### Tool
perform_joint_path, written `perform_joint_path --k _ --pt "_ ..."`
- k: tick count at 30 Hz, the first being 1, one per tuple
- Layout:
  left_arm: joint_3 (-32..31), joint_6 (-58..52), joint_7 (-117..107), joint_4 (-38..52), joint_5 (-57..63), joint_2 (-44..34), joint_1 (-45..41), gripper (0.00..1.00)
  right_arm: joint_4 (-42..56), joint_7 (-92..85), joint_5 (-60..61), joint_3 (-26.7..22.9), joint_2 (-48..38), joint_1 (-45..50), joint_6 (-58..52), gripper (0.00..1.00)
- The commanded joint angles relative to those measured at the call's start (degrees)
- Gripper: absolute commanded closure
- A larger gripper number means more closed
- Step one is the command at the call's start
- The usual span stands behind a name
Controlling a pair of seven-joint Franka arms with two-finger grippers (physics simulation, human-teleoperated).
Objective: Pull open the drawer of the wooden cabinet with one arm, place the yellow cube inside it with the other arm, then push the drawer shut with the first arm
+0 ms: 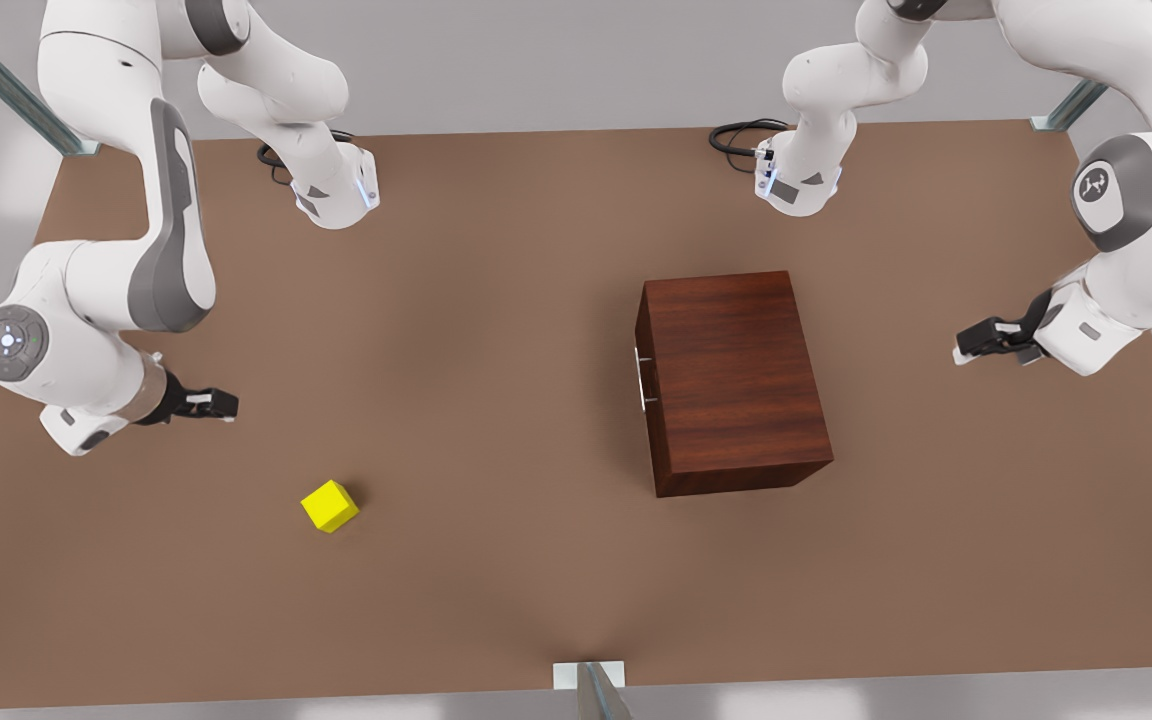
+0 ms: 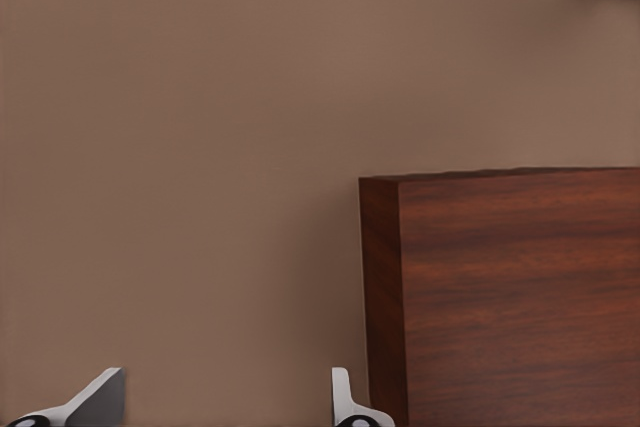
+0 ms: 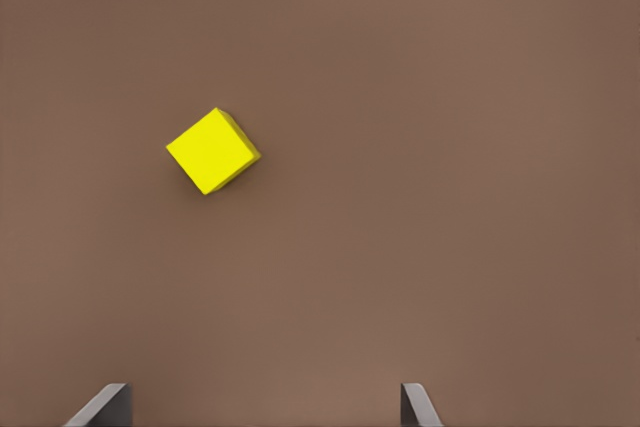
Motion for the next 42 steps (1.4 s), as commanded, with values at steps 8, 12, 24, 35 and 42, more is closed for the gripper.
perform_joint_path --k 8,12,24,35,42 --pt "-0.5 -0.4 -34.2 4.2 6.2 5.5 -29.9 0.0 1.5 26.5 0.1 -0.5 1.4 -2.1 4.7 0.0" --pt "-0.6 -1.0 -54.9 14.4 10.9 16.2 -45.4 0.0 1.6 44.7 -0.6 0.0 3.4 -1.2 6.5 0.0" --pt "-0.2 10.4 -69.4 10.2 21.7 26.6 -48.7 0.0 10.5 60.8 3.0 -0.1 14.7 -0.2 13.4 0.0" --pt "-0.2 11.8 -66.7 9.7 25.4 30.1 -49.5 0.0 12.4 60.0 2.9 -0.5 15.7 -0.9 13.3 0.0" --pt "-0.2 16.9 -67.3 7.7 24.5 31.8 -49.2 0.0 12.4 60.0 2.9 -0.5 15.8 -0.9 13.3 0.0"
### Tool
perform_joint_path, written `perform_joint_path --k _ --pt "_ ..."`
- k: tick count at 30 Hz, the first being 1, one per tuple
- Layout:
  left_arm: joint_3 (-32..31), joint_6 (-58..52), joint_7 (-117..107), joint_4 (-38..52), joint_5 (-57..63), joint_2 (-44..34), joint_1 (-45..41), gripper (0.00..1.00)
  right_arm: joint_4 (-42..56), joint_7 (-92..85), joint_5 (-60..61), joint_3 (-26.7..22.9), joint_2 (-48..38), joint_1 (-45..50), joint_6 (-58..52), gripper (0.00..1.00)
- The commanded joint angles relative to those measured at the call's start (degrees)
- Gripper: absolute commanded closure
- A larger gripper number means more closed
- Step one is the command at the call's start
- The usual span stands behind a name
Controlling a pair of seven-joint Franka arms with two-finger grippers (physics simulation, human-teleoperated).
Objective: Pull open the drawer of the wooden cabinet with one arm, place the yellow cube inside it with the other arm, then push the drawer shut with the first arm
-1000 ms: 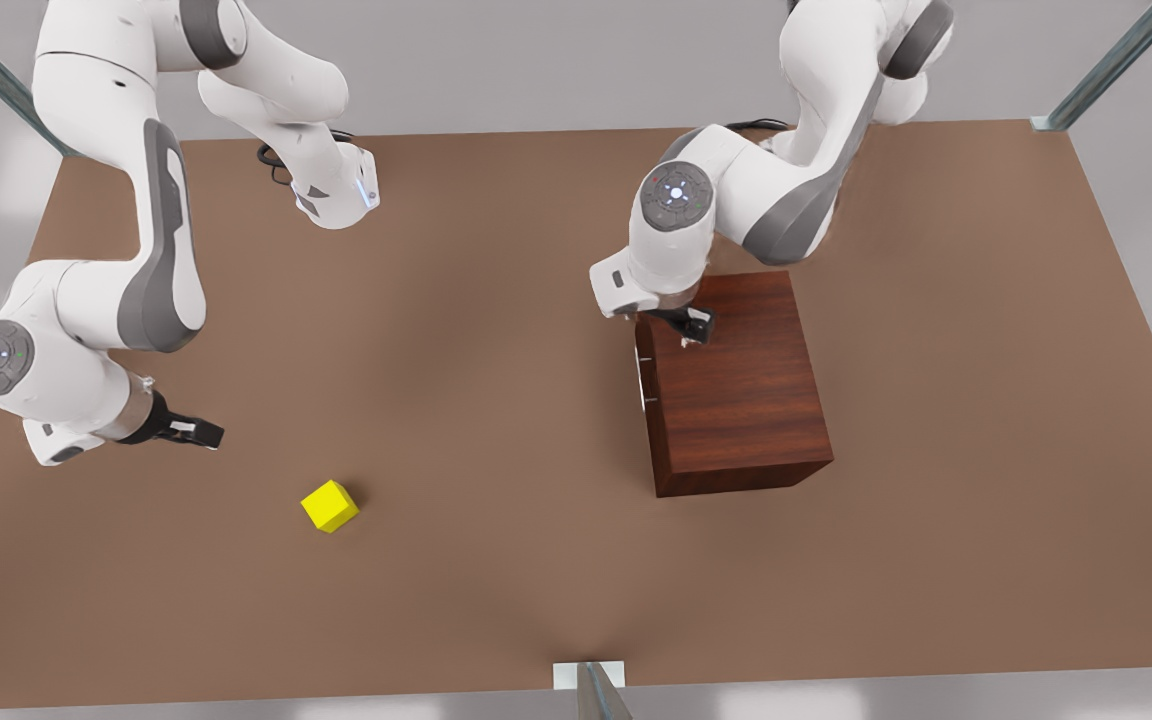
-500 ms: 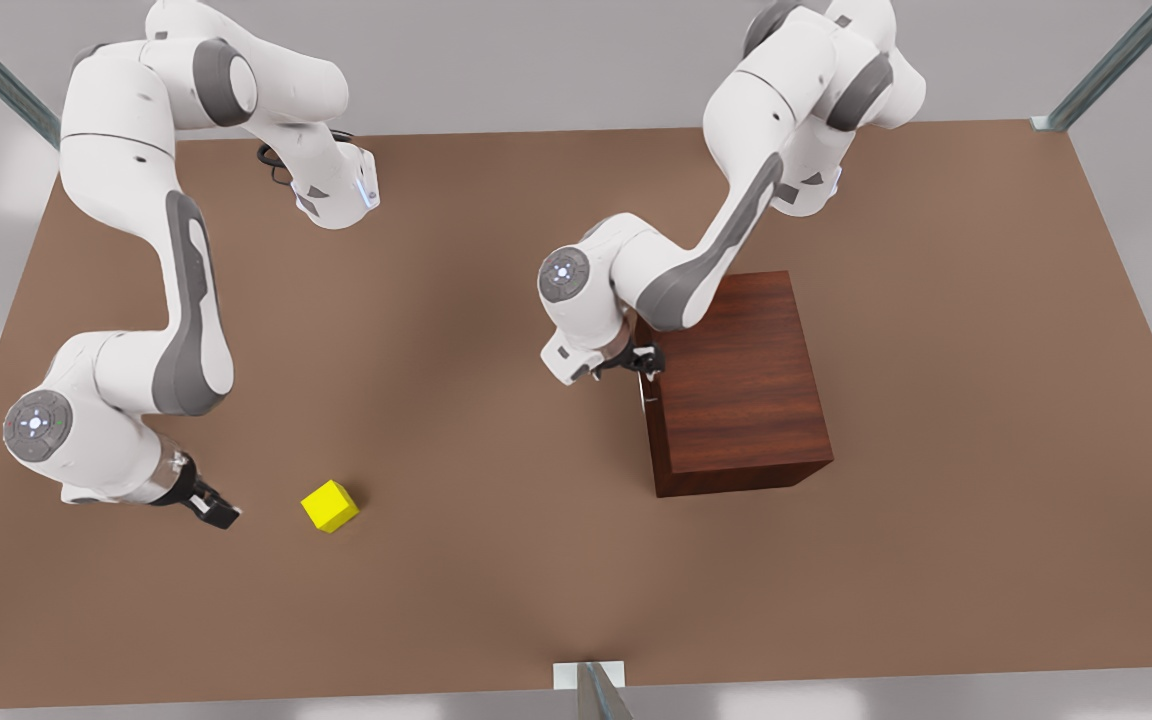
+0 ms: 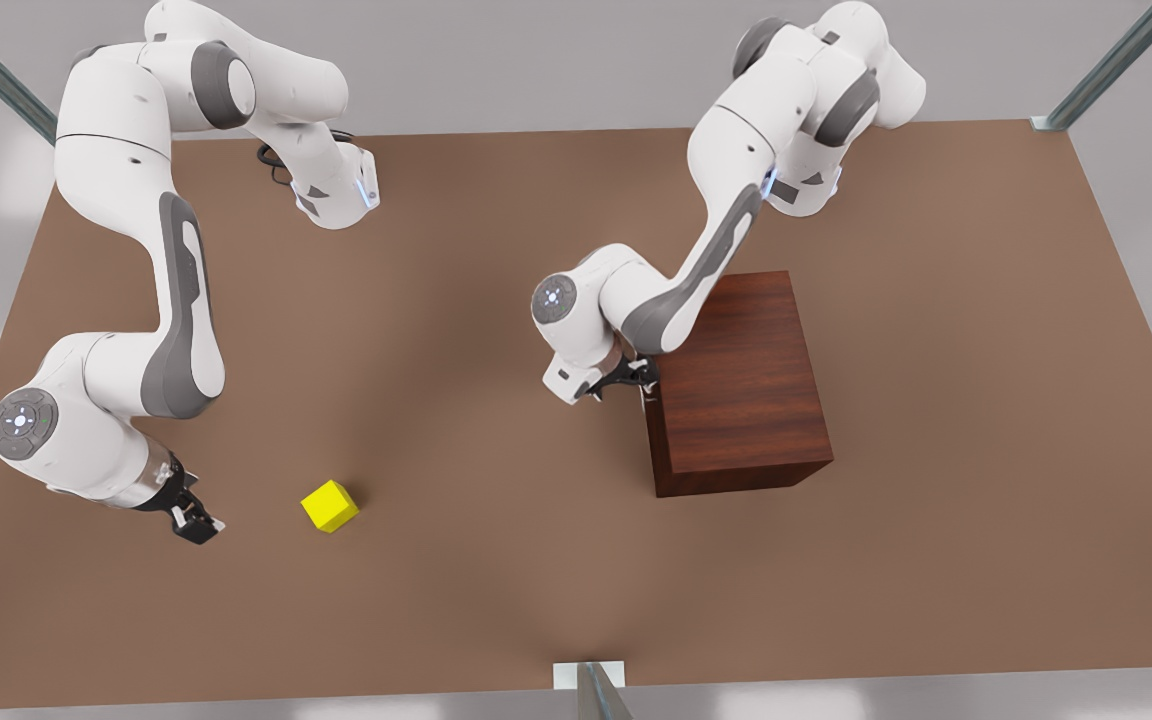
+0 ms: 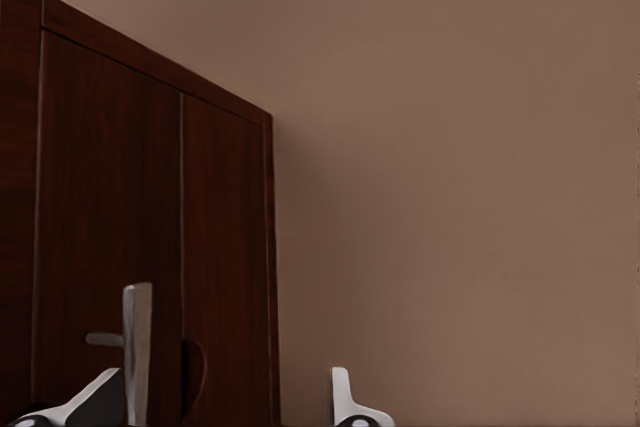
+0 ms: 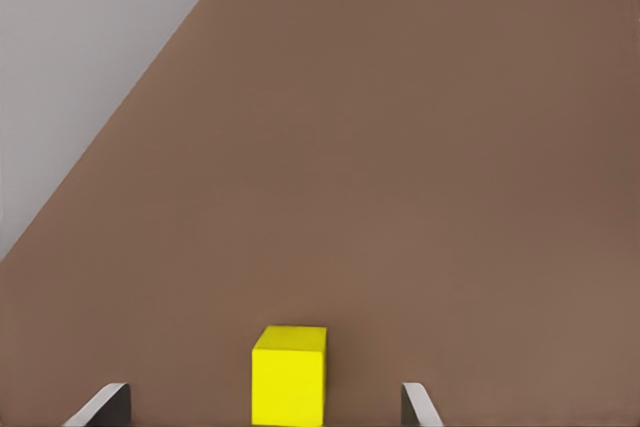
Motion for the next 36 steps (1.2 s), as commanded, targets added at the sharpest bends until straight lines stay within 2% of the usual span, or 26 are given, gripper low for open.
perform_joint_path --k 1,14,21,26,29,31,34,35,36 --pt "0.0 2.9 -10.3 0.1 -1.3 0.0 0.1 0.0 0.0 9.4 0.0 0.0 -0.1 0.0 0.1 0.0" --pt "-0.3 4.5 -11.9 4.9 -5.2 2.3 0.3 0.0 -0.1 9.4 0.0 0.1 0.0 0.0 0.1 0.0" --pt "-0.4 11.0 -19.7 6.2 -5.1 3.7 -2.5 0.0 -0.1 9.9 -0.2 0.2 0.6 0.3 0.1 0.0" --pt "-0.4 11.7 -23.9 12.5 -5.1 7.4 -5.1 0.0 -0.1 9.9 -0.2 0.2 0.7 0.3 0.1 0.0" --pt "-0.4 12.9 -25.3 13.2 -5.1 7.7 -6.3 0.0 -0.1 9.9 -0.3 0.4 1.2 0.4 0.1 0.0" --pt "-0.3 6.8 -23.6 13.1 -5.0 6.1 -6.5 0.0 -0.1 9.9 -0.3 0.5 1.4 0.4 0.1 0.0" --pt "-0.7 -6.5 -21.5 13.2 -5.2 -4.2 -7.9 0.0 -0.1 9.9 -0.4 0.5 1.5 0.4 0.1 0.0" --pt "-0.7 -10.8 -19.9 13.1 -5.2 -6.0 -7.3 0.0 -0.1 9.9 -0.4 0.5 1.5 0.5 0.1 0.0" --pt "-0.7 -17.2 -11.3 13.0 -7.8 -9.4 -2.7 0.0 -0.1 9.9 -0.5 0.5 2.0 0.9 0.1 0.0"
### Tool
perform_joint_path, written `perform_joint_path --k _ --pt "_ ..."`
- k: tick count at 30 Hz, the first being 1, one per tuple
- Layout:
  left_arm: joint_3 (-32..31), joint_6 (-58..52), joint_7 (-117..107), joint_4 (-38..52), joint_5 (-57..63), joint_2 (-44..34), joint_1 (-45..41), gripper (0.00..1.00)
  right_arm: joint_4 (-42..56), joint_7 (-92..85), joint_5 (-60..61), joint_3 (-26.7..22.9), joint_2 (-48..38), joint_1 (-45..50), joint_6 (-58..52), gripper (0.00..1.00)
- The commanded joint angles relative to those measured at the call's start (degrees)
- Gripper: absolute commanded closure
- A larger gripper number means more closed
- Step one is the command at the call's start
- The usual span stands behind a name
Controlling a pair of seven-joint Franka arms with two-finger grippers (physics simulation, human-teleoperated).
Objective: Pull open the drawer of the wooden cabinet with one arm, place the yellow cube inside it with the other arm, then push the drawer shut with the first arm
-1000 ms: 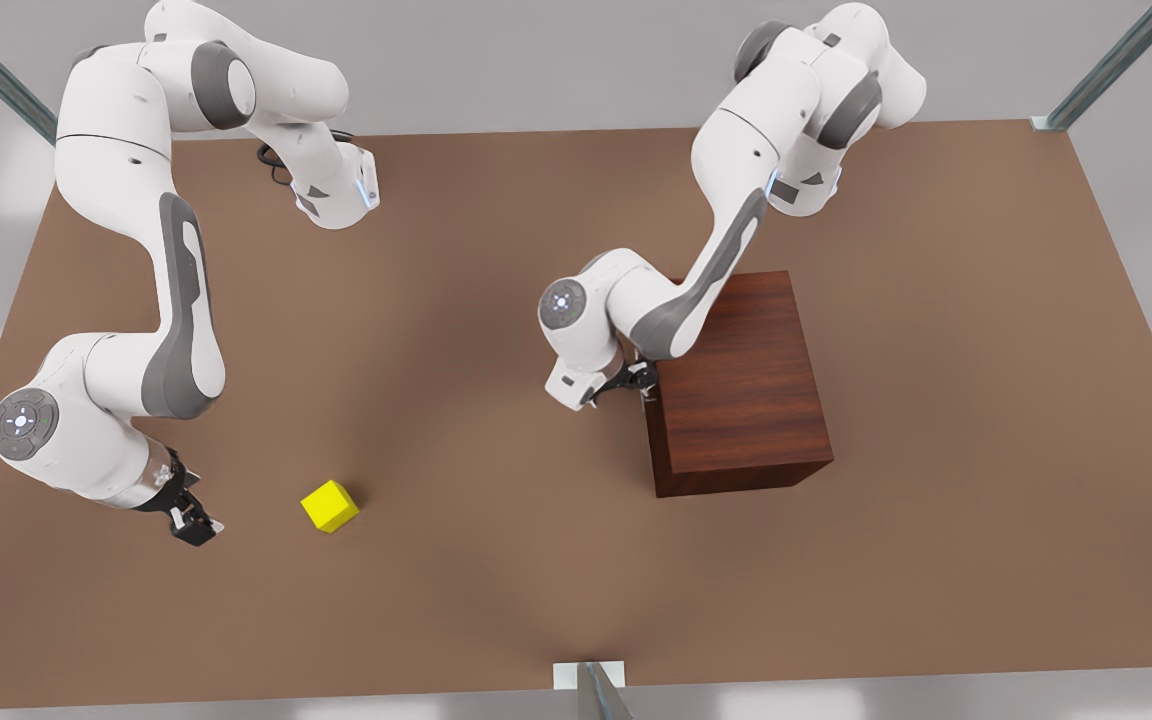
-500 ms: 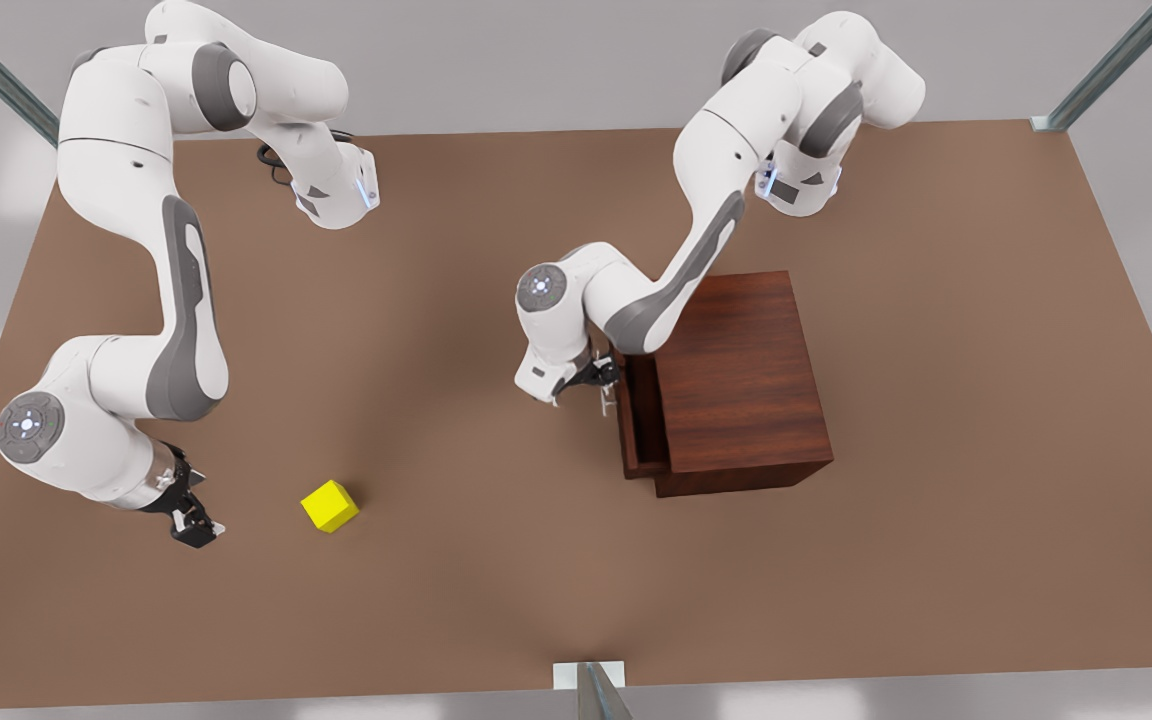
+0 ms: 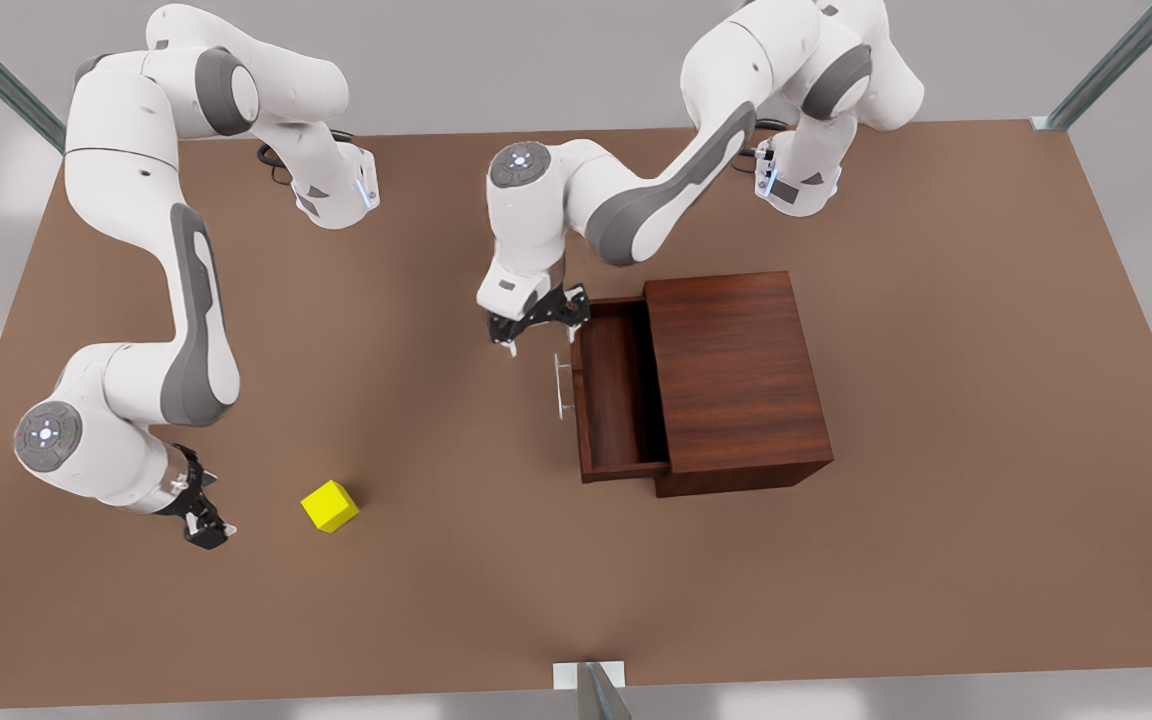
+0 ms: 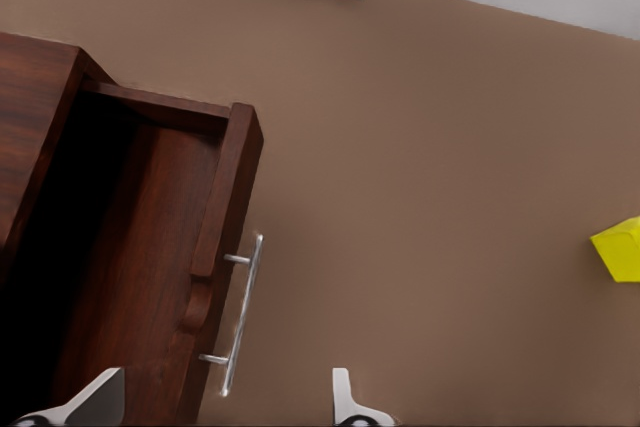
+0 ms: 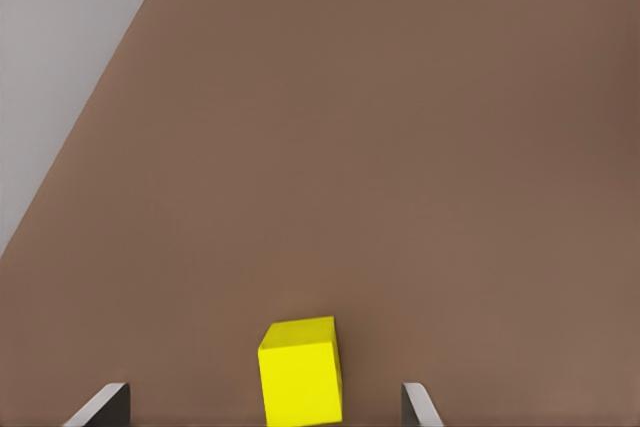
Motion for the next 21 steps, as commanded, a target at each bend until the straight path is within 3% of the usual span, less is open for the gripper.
perform_joint_path --k 1,3,5,7,9,12,14,17,21 --pt "0.2 -20.6 17.5 -1.0 -3.5 -5.4 7.1 0.0 0.0 1.5 -0.1 0.0 1.5 1.8 0.1 0.0" --pt "0.3 -24.5 45.8 -5.6 -10.3 -10.5 24.1 0.0 0.0 1.4 -0.1 0.0 4.5 3.8 2.3 0.0" --pt "0.4 -20.1 69.2 -10.8 -16.9 -12.0 39.4 0.0 -0.1 1.2 -0.2 0.1 7.1 4.7 4.0 0.0" --pt "1.7 2.2 72.2 -36.3 -17.4 -24.3 41.5 0.0 -0.1 1.4 -2.8 0.0 9.5 6.2 4.7 0.0" --pt "2.1 3.3 72.4 -35.8 -17.8 -22.7 44.7 0.0 -0.1 0.6 -2.7 0.0 10.1 6.1 5.9 0.0" --pt "2.1 -5.3 73.2 -24.0 -17.8 -17.6 46.7 0.0 -0.2 -2.0 -2.8 0.0 12.0 6.1 7.5 0.0" --pt "2.1 -8.4 83.1 -23.7 -21.9 -17.7 50.7 0.0 -2.5 -2.8 -2.6 0.1 12.5 6.3 12.7 0.0" --pt "1.2 -8.5 69.3 -24.5 -21.1 -17.5 48.1 0.0 -6.4 -3.5 -4.0 0.9 12.4 5.9 16.9 0.0" --pt "1.2 -8.3 69.3 -25.0 -21.0 -17.6 48.1 0.0 -8.6 -4.4 -3.9 3.2 11.9 4.3 18.9 0.0"
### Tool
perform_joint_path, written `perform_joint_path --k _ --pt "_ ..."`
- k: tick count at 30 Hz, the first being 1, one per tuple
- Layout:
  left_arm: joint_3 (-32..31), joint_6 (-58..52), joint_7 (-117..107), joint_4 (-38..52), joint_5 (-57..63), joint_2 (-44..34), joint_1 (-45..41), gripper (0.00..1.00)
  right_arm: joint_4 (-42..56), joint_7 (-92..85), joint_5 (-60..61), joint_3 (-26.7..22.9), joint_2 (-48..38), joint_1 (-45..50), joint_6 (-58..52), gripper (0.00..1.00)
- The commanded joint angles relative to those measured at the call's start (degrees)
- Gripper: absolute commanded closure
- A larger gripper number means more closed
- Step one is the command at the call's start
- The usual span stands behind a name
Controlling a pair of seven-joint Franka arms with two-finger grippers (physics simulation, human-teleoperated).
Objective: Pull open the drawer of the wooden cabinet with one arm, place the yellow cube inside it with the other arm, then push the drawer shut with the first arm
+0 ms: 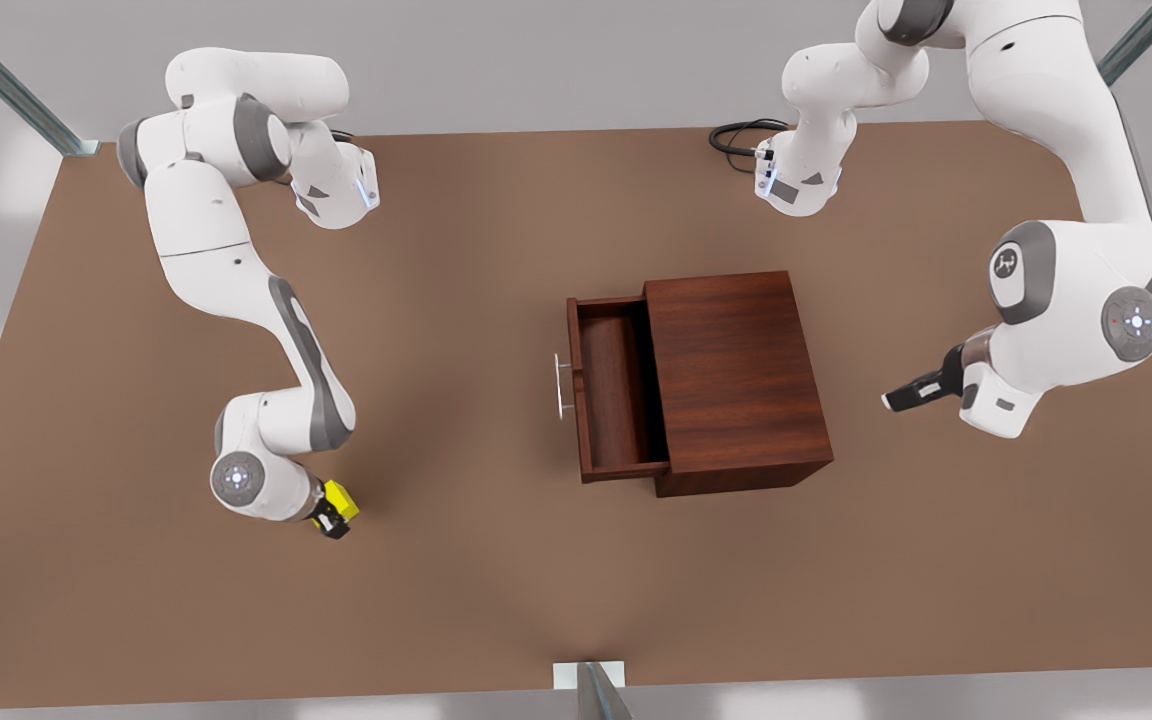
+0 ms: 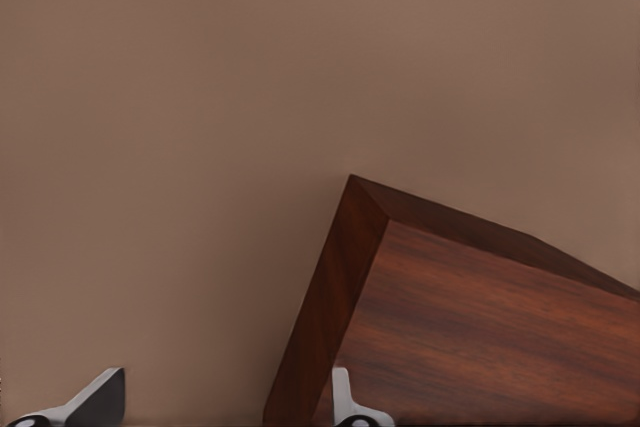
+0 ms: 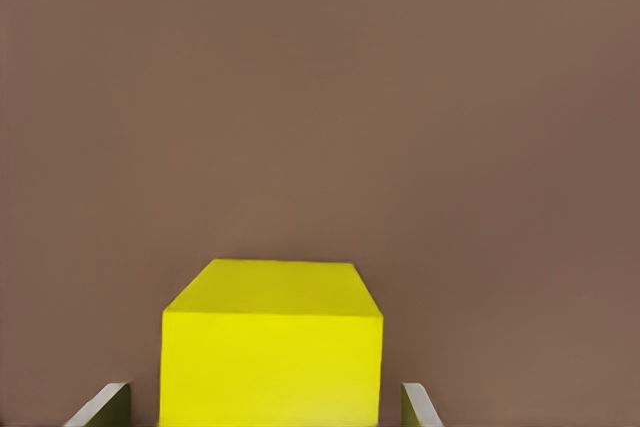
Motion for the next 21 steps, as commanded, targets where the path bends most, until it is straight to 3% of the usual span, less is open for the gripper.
perform_joint_path --k 1,20,21 --pt "0.1 -0.8 21.3 0.0 -0.2 -0.1 0.0 0.0 -0.2 -3.1 -0.2 0.5 0.0 -0.2 4.4 0.0" --pt "0.0 -0.7 21.0 -0.3 1.4 -0.1 -0.4 0.0 -3.0 -3.0 -5.7 2.2 1.2 -2.6 7.7 0.0" --pt "0.0 -0.4 21.0 -0.4 1.4 -0.1 -0.4 0.0 -3.0 -2.6 -5.6 2.7 1.1 -3.0 7.5 0.06"
